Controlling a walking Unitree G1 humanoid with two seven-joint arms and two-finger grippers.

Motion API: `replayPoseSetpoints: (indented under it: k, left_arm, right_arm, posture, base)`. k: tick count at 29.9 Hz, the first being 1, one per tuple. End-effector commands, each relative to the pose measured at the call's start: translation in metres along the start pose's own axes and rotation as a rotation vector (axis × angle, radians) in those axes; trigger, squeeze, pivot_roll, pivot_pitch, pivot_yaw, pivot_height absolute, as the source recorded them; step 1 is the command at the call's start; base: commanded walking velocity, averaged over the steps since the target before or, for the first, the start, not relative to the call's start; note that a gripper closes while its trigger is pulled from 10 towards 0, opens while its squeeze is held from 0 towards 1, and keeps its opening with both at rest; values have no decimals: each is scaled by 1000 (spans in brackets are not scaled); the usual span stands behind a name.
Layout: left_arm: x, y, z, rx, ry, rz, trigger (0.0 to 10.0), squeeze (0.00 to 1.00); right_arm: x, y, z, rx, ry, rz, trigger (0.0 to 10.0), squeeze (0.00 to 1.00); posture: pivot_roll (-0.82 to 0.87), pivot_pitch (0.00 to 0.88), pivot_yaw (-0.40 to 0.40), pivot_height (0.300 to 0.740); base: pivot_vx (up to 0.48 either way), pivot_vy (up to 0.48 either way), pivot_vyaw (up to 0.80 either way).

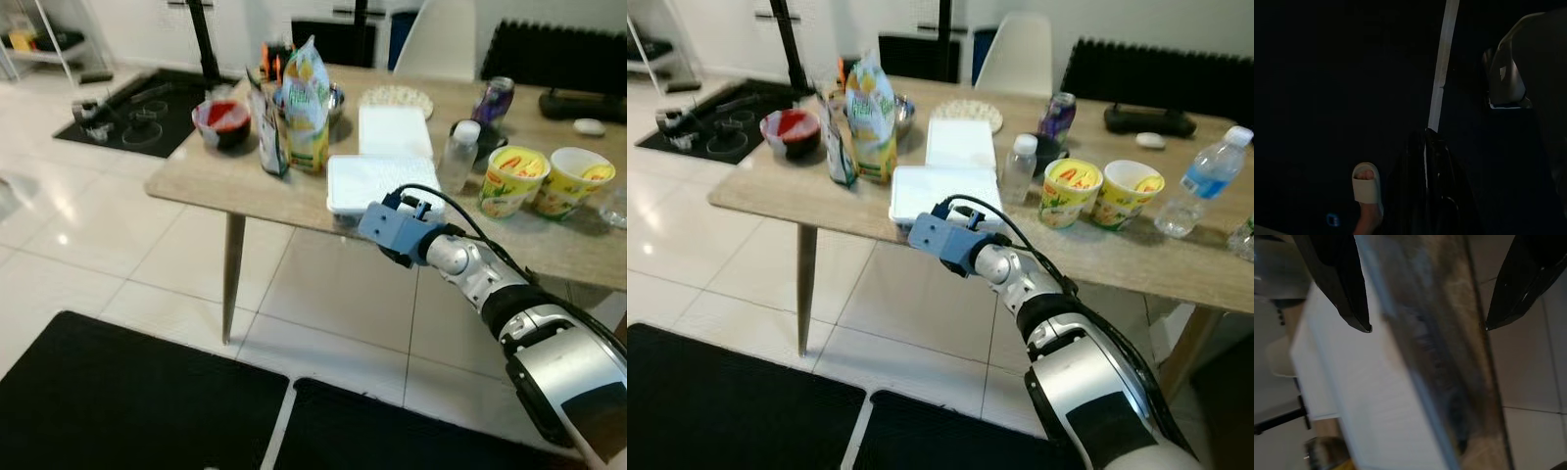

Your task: Restocking fridge

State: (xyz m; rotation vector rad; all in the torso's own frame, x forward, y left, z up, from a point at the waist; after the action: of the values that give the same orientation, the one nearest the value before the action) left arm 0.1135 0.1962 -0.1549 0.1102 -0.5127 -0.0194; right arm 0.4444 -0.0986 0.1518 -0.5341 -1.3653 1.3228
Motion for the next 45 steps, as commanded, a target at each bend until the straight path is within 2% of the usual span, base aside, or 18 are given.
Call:
replayPoseSetpoints:
  k: [1, 10, 11, 12, 13, 15, 20, 21, 23, 27, 30, 32, 33, 34, 38, 42, 44, 45]
  left_arm:
    - [-12, -29, 5, -88, 18, 8, 10000, 0]
    - [-12, -31, 6, -97, -4, -7, 10000, 0]
    - [-12, -32, 7, -100, -8, -11, 10000, 0]
    - [21, -16, -3, -97, -69, -12, 10000, 0]
    - [55, -4, -8, -87, -171, -55, 10000, 0]
    - [83, 7, -13, -80, -197, -54, 10000, 0]
    - [87, 5, -13, -88, -199, -46, 10000, 0]
    - [83, 5, -13, -89, -186, -40, 10000, 0]
    - [77, 5, -13, -92, -167, -33, 10000, 0]
    - [76, 5, -13, -94, -158, -34, 10000, 0]
    - [76, 5, -14, -89, -151, -24, 10000, 0]
    - [75, 8, -14, -62, -143, 21, 10000, 0]
    - [75, 8, -14, -62, -143, 21, 10000, 0]
    - [73, 10, -15, -39, -132, 44, 10000, 0]
    - [70, 12, -15, -23, -113, 78, 10000, 0]
    - [62, 16, -17, 18, -24, 33, 10000, 0]
    - [60, 16, -17, 24, -10, 31, 10000, 0]
    - [56, 16, -18, 20, 27, 29, 10000, 0]
  right_arm:
    - [-2, -2, 0, -7, 13, -11, 10000, 0]
    - [-1, -16, 1, -51, 6, -6, 10000, 0]
    - [0, -23, 1, -71, -1, -6, 10000, 0]
    - [1, -31, 2, -96, -4, -10, 10000, 0]
    - [1, -38, 3, -115, -4, -13, 10000, 0]
    - [0, -45, 4, -137, 3, -16, 10000, 0]
    - [-4, -50, 5, -155, 25, -4, 10000, 0]
    - [-6, -52, 5, -163, 36, -7, 9765, 0]
    - [-8, -56, 6, -182, 49, -19, 10000, 0]
    - [-6, -61, 6, -199, 39, -54, 10000, 0]
    - [8, -68, 6, -194, -60, -167, 10000, 0]
    - [18, -71, 7, -176, -141, -253, 10000, 0]
    - [18, -71, 7, -176, -141, -253, 10000, 0]
    - [24, -71, 8, -149, -201, -311, 10000, 0]
    - [30, -68, 9, -112, -252, -356, 10000, 0]
    - [29, -67, 10, -105, -264, -373, 10000, 0]
    - [28, -67, 11, -104, -266, -380, 10000, 0]
    - [28, -66, 11, -99, -271, -387, 10000, 0]
  posture:
    - [49, 240, -67, 740]
    - [45, 261, -64, 740]
    - [41, 265, -60, 740]
    - [37, 265, -60, 740]
    - [36, 264, -59, 740]
    - [36, 264, -60, 740]
    - [36, 263, -62, 740]
    - [38, 262, -63, 740]
    - [40, 262, -66, 740]
    - [43, 258, -67, 740]
    - [45, 255, -66, 740]
    - [44, 250, -66, 740]
    - [44, 250, -66, 740]
    - [41, 247, -63, 740]
    - [41, 245, -62, 740]
    - [39, 242, -60, 740]
    - [40, 241, -59, 740]
    - [44, 241, -59, 740]
  base:
    - [0, 0, 0]
    - [0, 0, 0]
    - [0, 0, 0]
    - [0, 0, 0]
    - [0, 0, 0]
    - [0, 0, 0]
    - [0, 0, 0]
    - [0, 0, 0]
    - [0, 0, 0]
    - [0, 0, 0]
    - [0, 0, 0]
    - [0, 0, 0]
    - [0, 0, 0]
    - [0, 0, 0]
    - [0, 0, 0]
    - [0, 0, 0]
    - [0, 0, 0]
    - [0, 0, 0]
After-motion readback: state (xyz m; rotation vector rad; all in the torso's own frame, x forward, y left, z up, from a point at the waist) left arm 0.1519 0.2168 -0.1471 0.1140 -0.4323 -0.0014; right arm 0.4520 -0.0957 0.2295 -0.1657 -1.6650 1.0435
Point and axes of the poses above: a point about 5 cm out from each wrist's last joint towards the gripper, its own z axis pointing back from the gripper into the wrist, its own x axis along the axis of the wrist's last joint, y = z × x, the point moved 5 cm from there along -z, pointing out of the wrist towards the gripper, and after that the axes turned 9 degrees about z, right-handed, at the moved point
